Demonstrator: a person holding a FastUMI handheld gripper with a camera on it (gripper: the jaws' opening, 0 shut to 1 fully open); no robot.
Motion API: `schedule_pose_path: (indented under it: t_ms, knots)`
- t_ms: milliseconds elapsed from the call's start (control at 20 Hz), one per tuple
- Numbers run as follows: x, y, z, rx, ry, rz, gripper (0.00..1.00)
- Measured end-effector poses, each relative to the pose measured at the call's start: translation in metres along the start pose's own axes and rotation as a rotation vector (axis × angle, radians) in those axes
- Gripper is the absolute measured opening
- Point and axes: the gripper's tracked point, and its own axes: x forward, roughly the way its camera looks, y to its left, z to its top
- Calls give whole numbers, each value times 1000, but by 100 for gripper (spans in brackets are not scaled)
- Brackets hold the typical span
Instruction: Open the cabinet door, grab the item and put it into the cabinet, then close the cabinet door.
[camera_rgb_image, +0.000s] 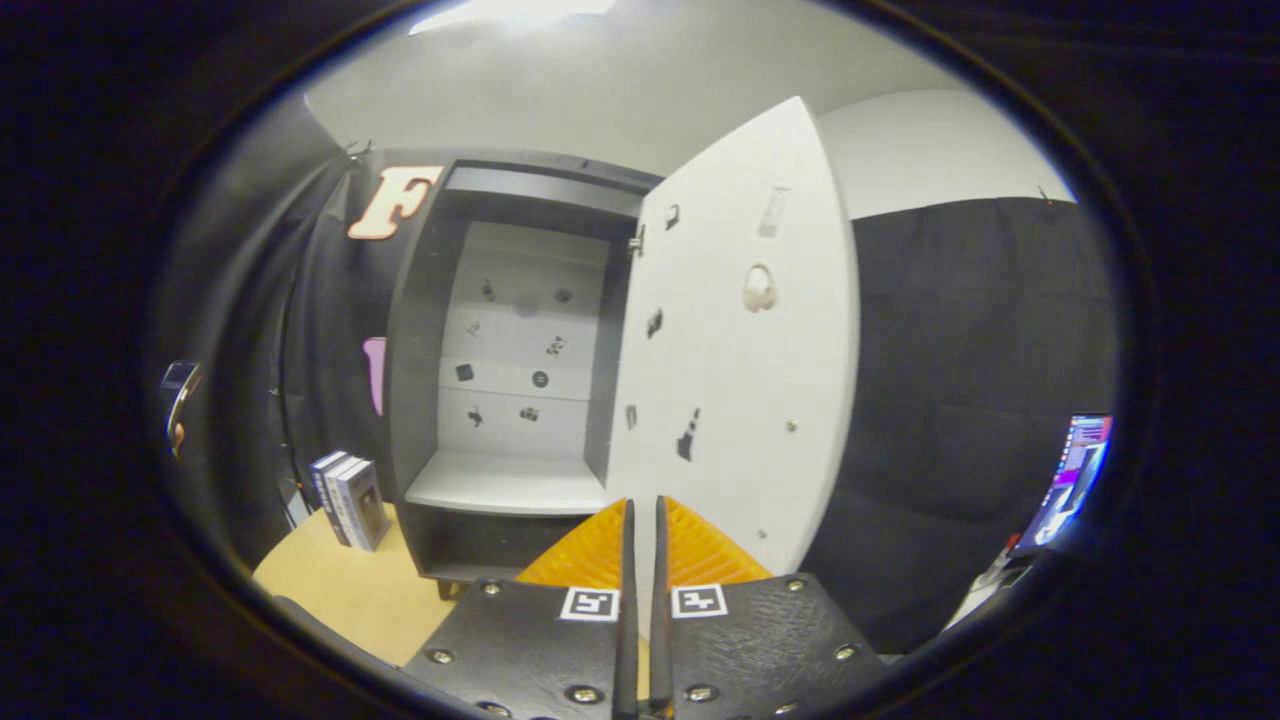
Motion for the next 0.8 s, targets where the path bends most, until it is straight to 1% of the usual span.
schedule_pose_path:
  t_ms: [150, 400, 450, 500, 550, 600, 650, 700, 800]
  knots:
    - [14, 37, -16, 30, 37, 104, 5]
    - [33, 83, -52, 17, 102, 231, 5]
    - [35, 93, -61, 14, 131, 267, 5]
    - [38, 99, -76, 3, 168, 289, 7]
    - [42, 104, -90, -7, 199, 305, 21]
    - [44, 111, -102, -12, 220, 320, 30]
    - [46, 116, -115, -14, 241, 334, 37]
    - [46, 120, -130, -14, 276, 353, 37]
    - [47, 127, -164, -16, 349, 375, 65]
